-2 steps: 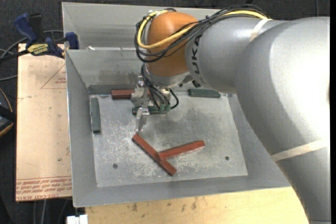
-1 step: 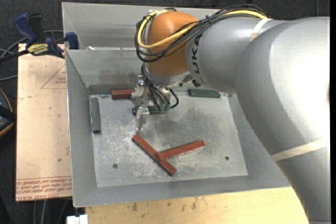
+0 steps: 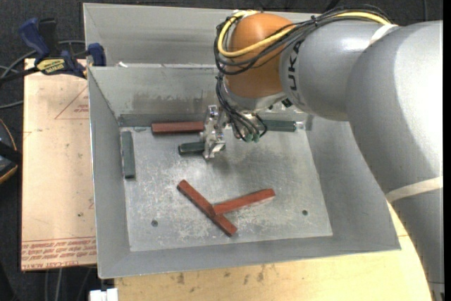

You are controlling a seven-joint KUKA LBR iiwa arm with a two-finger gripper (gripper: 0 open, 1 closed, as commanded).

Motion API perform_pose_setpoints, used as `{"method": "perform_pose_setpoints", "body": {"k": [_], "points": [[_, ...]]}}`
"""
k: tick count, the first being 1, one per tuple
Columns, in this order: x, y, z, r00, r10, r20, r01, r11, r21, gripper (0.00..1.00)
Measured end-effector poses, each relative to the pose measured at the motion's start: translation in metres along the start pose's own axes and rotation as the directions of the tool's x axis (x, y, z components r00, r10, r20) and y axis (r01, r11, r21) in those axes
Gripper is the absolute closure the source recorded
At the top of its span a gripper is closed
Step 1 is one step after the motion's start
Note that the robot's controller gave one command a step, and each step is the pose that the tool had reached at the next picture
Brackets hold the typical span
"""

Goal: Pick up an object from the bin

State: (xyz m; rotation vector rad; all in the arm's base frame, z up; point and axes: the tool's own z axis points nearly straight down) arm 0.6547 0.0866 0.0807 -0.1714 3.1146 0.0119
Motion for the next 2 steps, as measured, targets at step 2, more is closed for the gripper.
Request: {"method": "perform_pose_setpoints", "body": {"k": [2], "points": [[-0.005,0.003,-0.122,0.998,-0.057,-0.019,0.057,0.998,0.004,1.0]]}}
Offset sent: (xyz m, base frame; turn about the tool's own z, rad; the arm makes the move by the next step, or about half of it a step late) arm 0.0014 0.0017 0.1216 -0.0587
